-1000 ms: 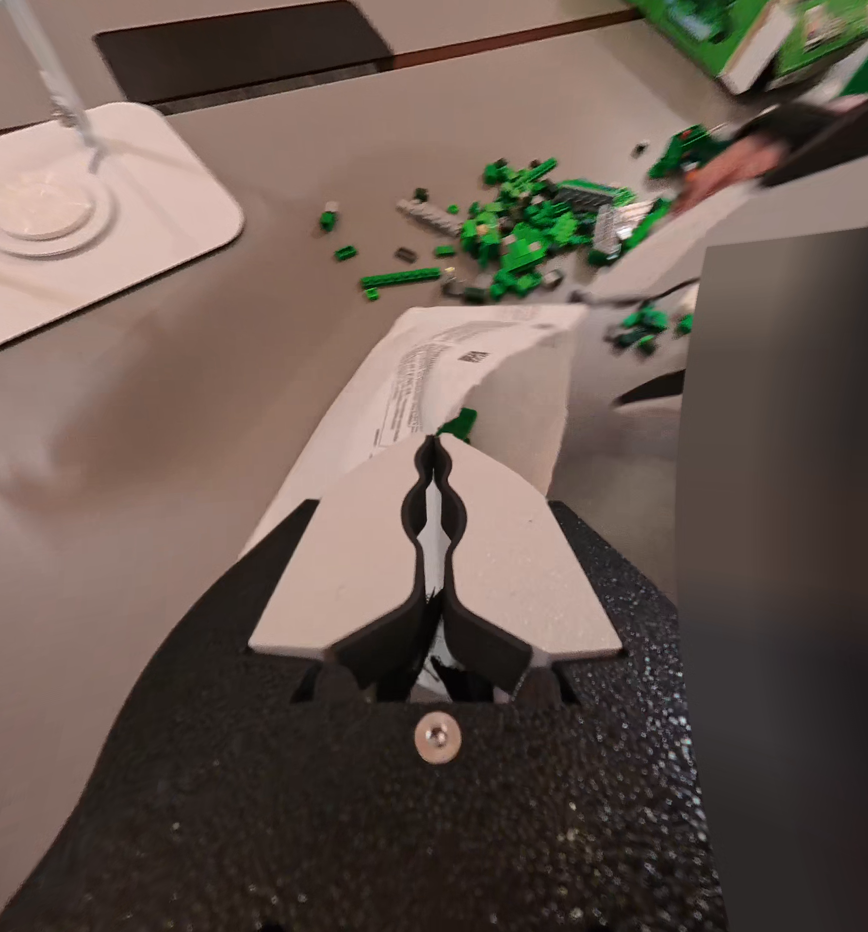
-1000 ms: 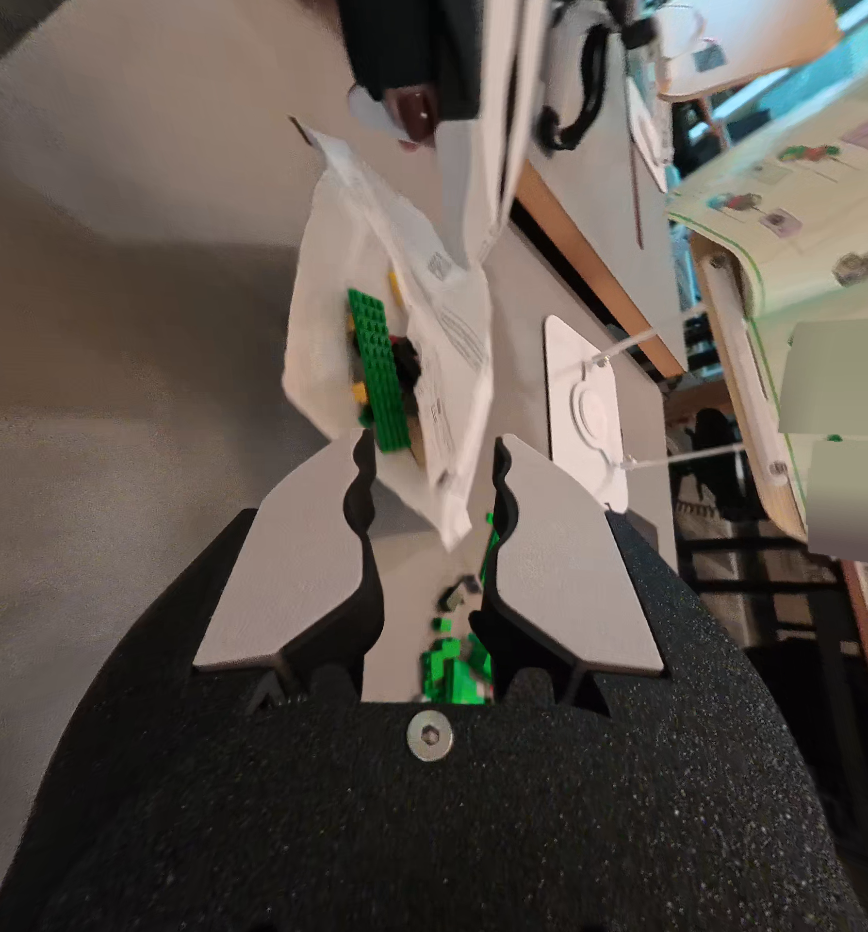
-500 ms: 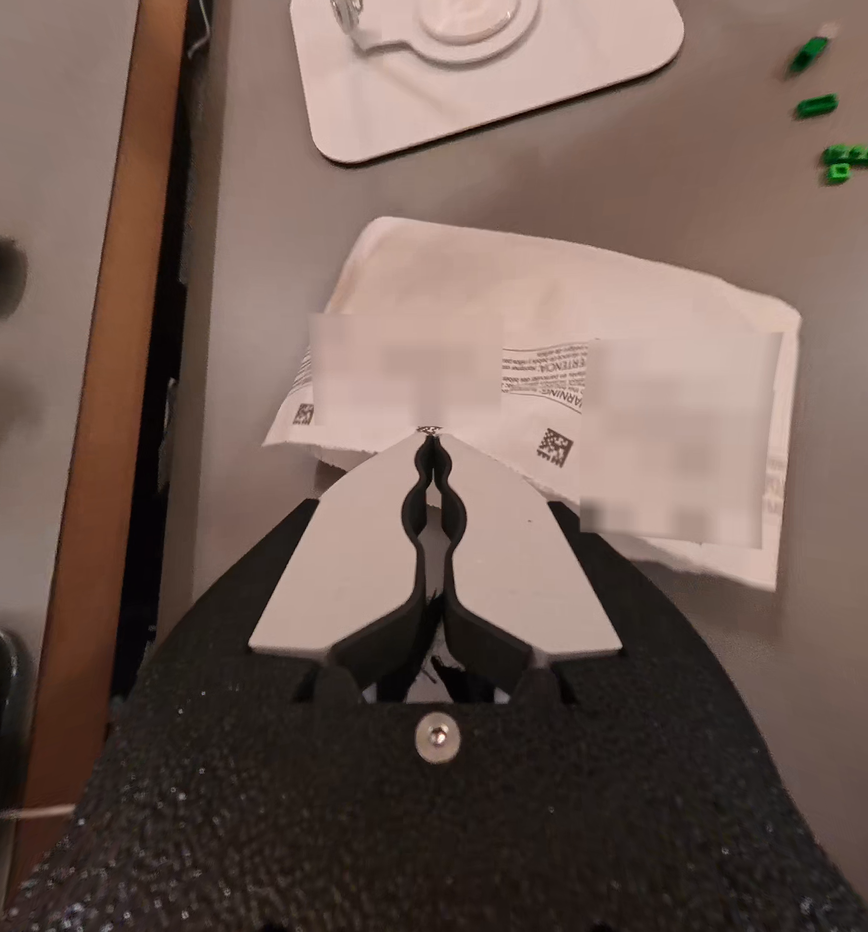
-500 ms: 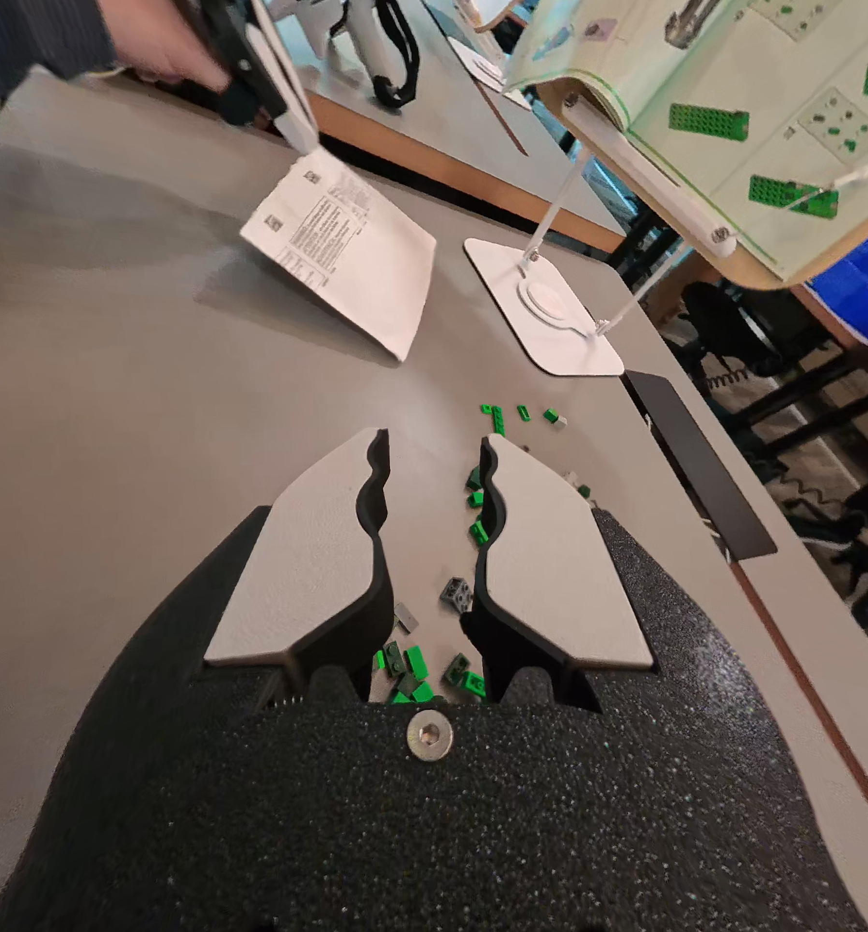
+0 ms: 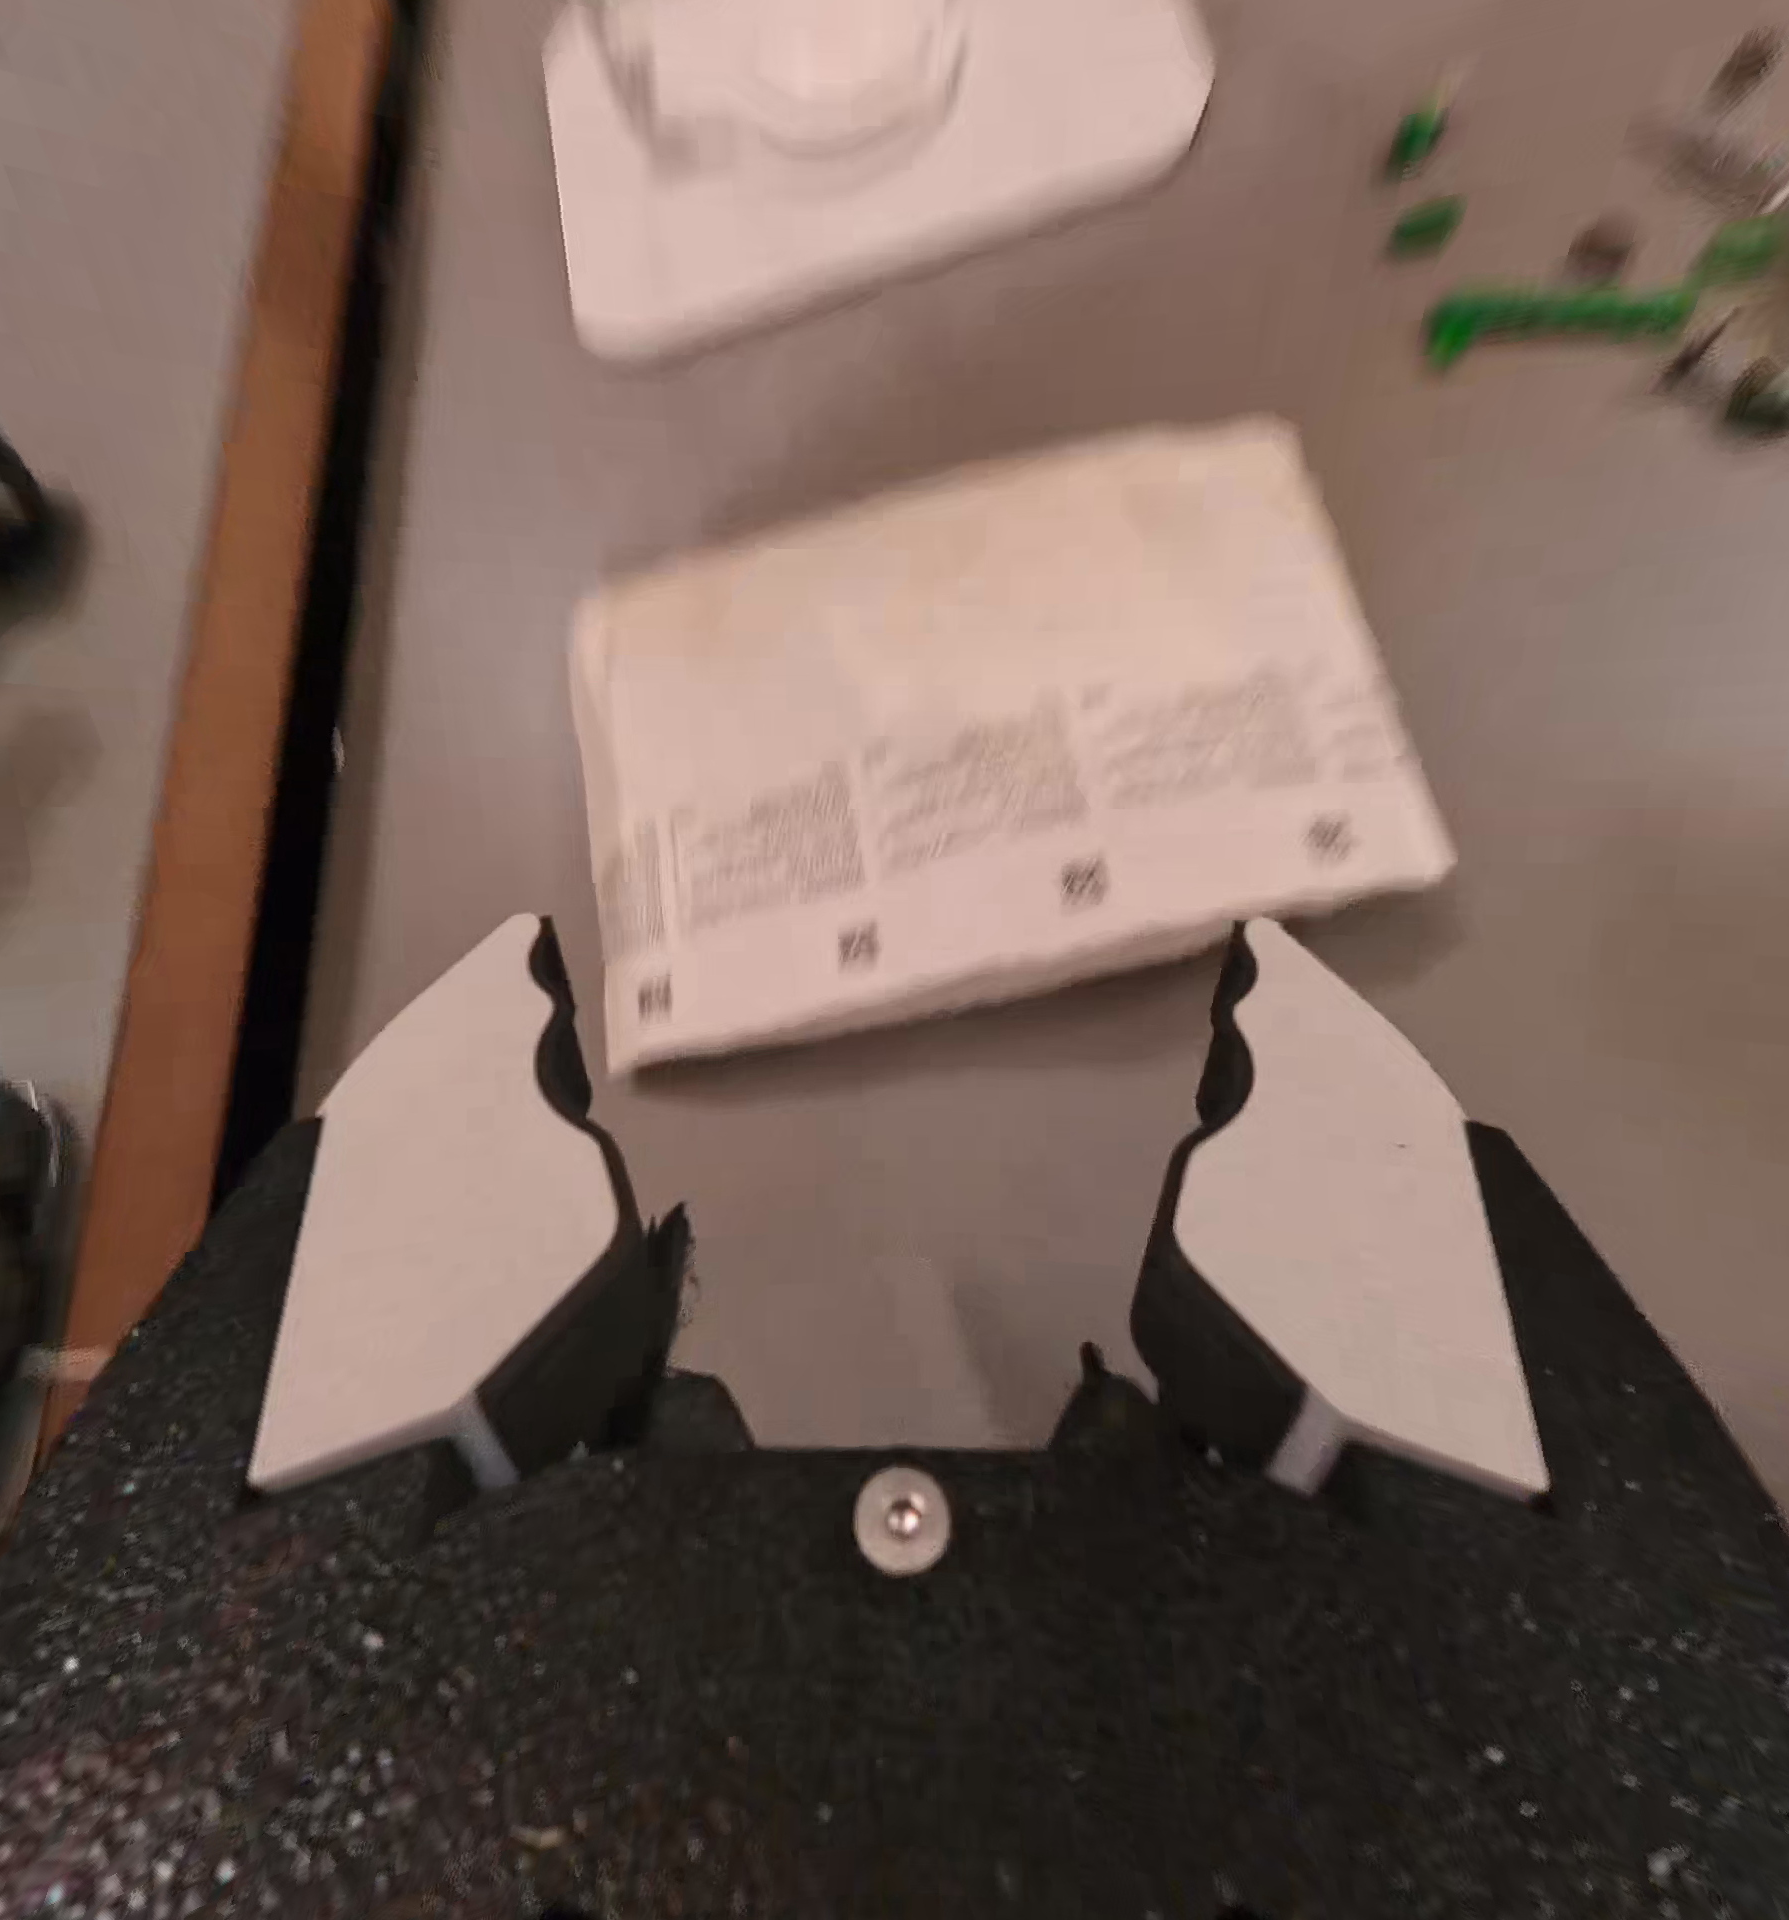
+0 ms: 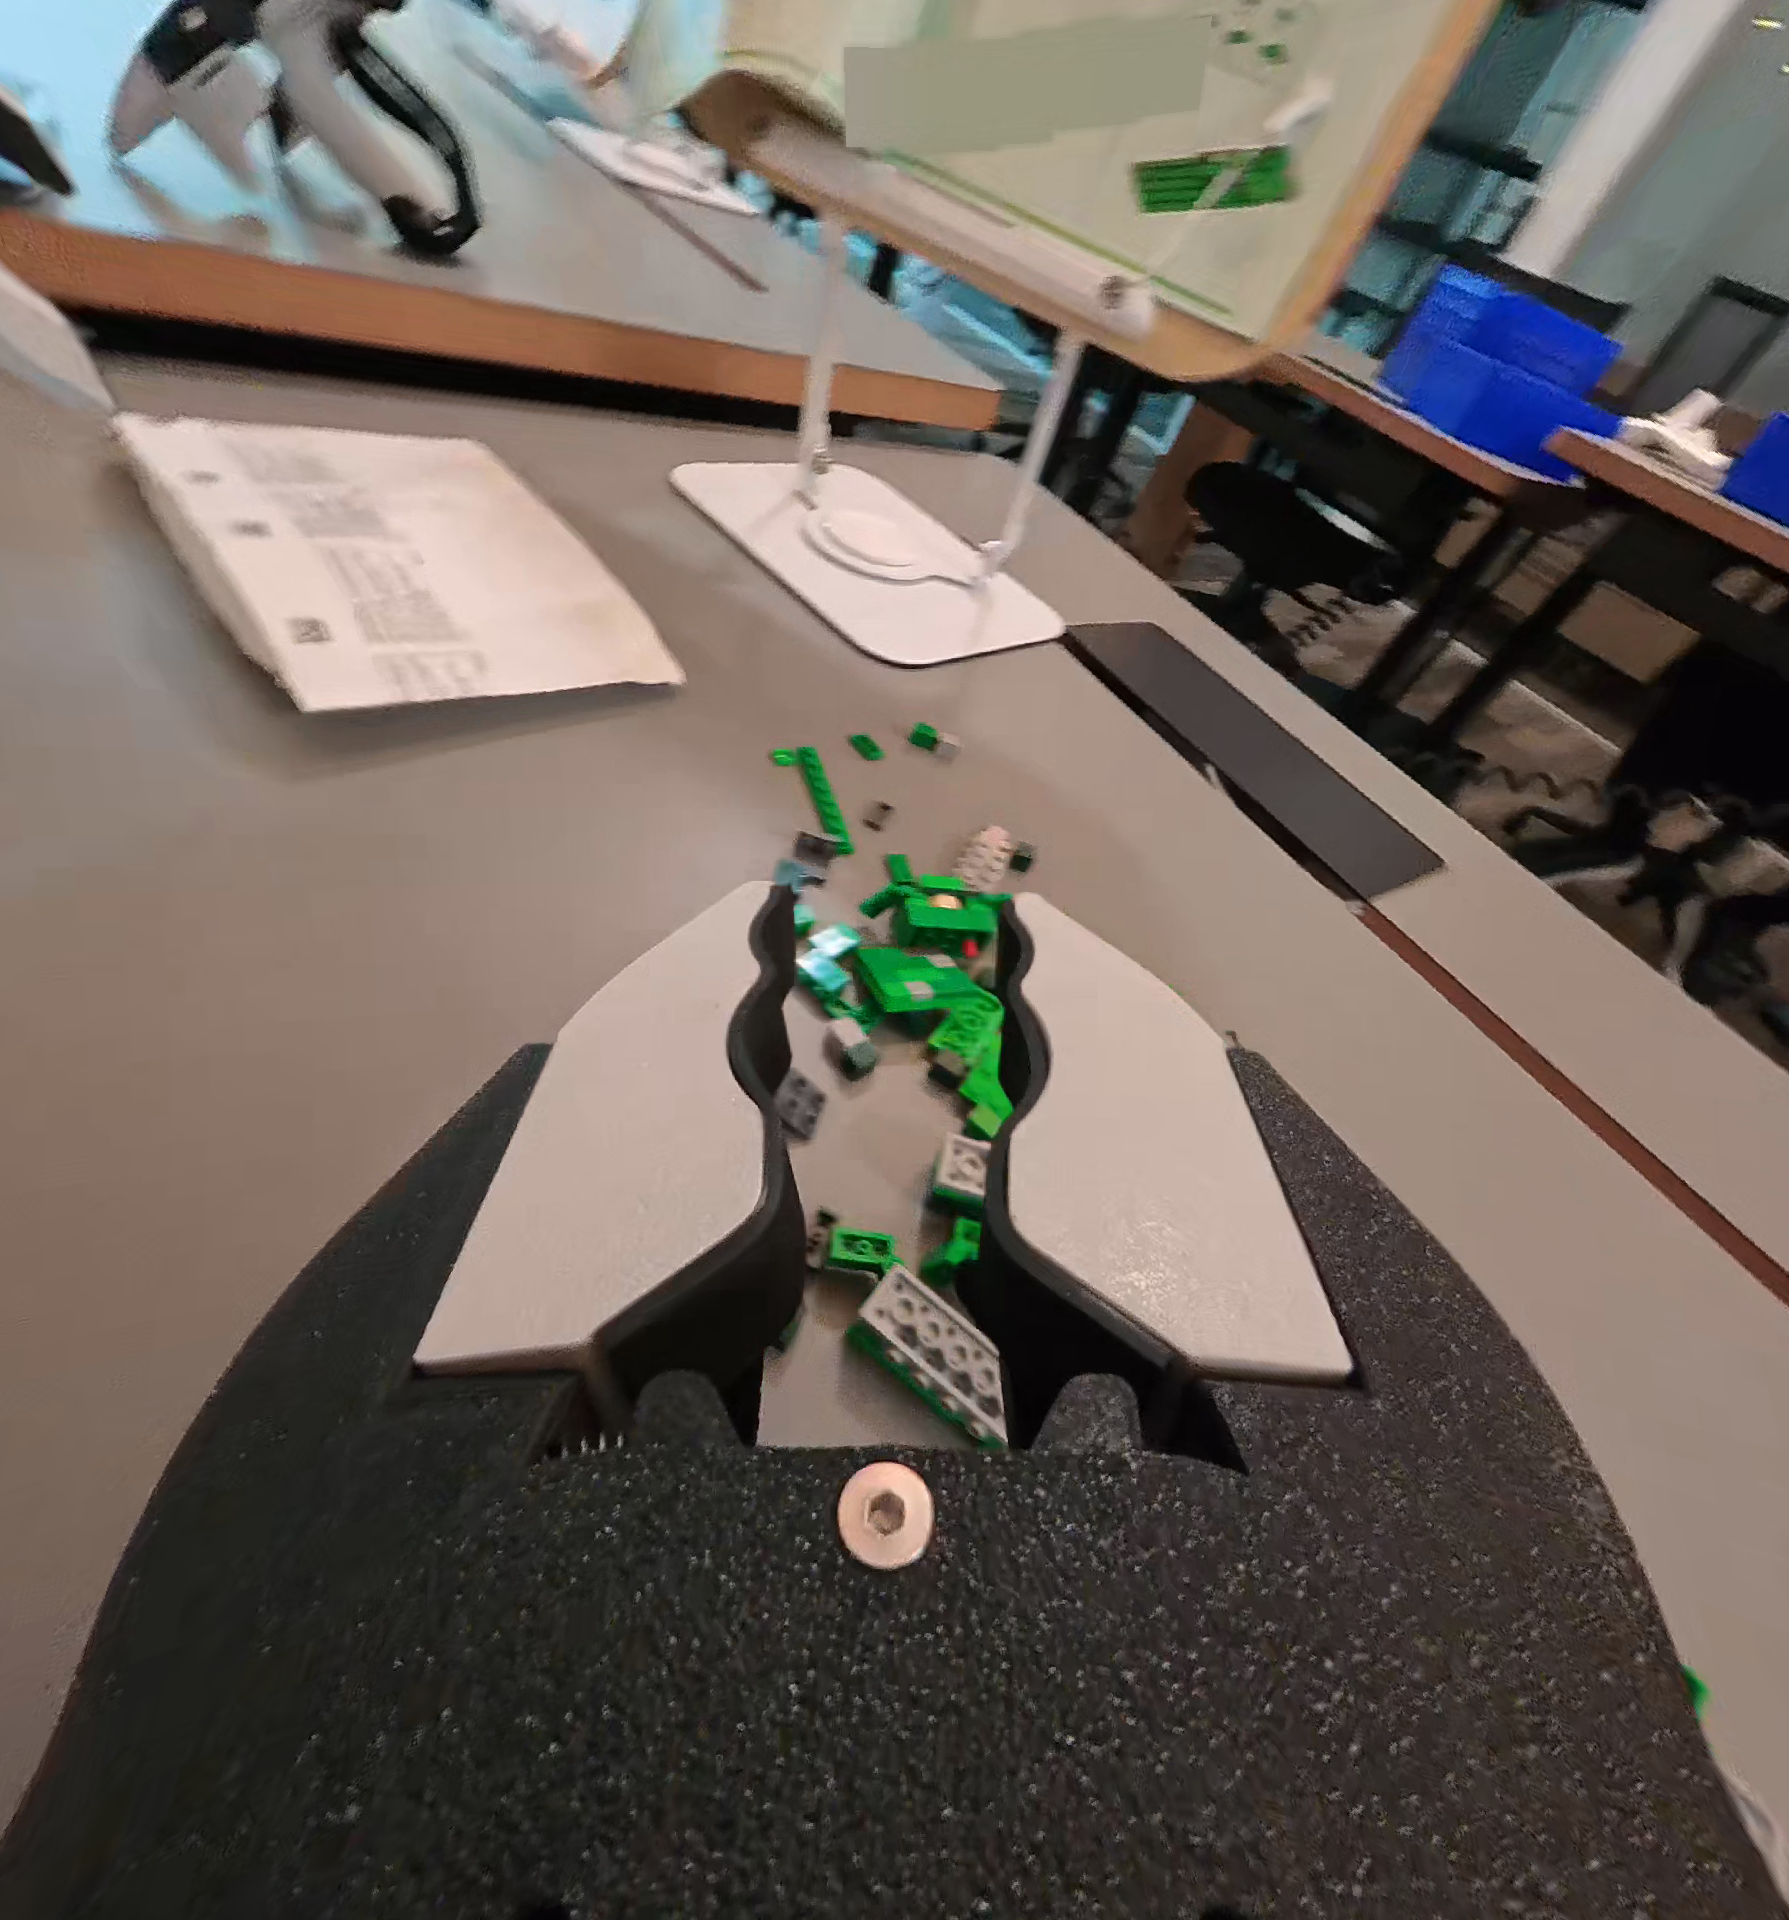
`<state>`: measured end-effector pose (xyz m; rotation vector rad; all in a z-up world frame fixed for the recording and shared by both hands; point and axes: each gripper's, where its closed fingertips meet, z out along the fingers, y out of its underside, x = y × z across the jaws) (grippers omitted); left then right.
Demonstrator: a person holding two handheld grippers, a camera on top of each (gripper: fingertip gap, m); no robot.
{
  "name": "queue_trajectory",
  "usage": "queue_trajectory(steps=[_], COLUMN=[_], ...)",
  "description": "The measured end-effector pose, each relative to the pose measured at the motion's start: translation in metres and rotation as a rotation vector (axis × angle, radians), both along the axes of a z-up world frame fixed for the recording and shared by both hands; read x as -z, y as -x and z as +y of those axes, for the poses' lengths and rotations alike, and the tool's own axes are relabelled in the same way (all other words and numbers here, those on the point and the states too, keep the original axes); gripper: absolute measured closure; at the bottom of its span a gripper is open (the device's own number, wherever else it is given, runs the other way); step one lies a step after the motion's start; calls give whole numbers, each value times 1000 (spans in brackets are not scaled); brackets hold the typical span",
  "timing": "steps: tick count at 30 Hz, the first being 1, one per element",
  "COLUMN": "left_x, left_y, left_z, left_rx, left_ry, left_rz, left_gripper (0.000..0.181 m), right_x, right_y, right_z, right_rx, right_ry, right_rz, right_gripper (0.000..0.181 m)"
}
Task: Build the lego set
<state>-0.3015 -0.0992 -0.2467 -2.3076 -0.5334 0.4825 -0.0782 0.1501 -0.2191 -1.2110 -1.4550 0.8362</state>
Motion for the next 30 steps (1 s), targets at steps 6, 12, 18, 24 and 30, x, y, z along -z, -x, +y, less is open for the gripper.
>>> queue_trajectory(steps=[6,12,18,24,30], left_x=[-42,-25,-23,-18,-15], left_y=[-52,-85,-78,-68,-83], left_z=[119,204,216,208,205], left_rx=[298,504,542,475,593], left_ry=[-442,-614,-697,-612,-596], left_rz=[256,38,76,81,-7], left_gripper=[77,76,88,88,111], right_x=[-5,8,20,29,35], right_y=[-17,-21,-21,-24,-32], right_z=[35,48,53,57,43], right_rx=[161,218,263,263,109], right_ry=[43,51,23,40,156], right_rz=[61,24,-36,-87,-165], right_gripper=[134,133,141,145,153])
